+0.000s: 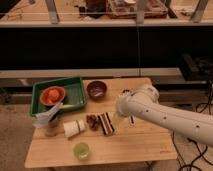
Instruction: Place grapes in purple bowl
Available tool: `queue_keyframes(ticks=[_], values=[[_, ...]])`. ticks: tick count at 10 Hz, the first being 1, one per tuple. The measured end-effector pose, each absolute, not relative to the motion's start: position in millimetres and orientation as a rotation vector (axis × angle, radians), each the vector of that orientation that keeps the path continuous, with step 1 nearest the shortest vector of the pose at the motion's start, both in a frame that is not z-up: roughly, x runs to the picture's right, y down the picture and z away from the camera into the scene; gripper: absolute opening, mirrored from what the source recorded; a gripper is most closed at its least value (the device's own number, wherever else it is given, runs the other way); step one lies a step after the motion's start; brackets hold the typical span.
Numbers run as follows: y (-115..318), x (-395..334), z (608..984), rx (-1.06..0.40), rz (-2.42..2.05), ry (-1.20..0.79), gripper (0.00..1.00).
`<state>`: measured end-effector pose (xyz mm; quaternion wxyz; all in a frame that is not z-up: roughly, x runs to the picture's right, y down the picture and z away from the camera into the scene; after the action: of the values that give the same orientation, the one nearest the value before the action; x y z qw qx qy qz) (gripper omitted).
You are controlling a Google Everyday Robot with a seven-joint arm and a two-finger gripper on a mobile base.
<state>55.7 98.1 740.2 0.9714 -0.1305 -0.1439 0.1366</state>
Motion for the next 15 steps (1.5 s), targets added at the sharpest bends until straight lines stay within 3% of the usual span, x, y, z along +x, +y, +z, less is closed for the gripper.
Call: queue_keyframes(ticks=[15], values=[[97.3, 55.9, 742.4, -0.28, 0.274, -0.31, 0.8]])
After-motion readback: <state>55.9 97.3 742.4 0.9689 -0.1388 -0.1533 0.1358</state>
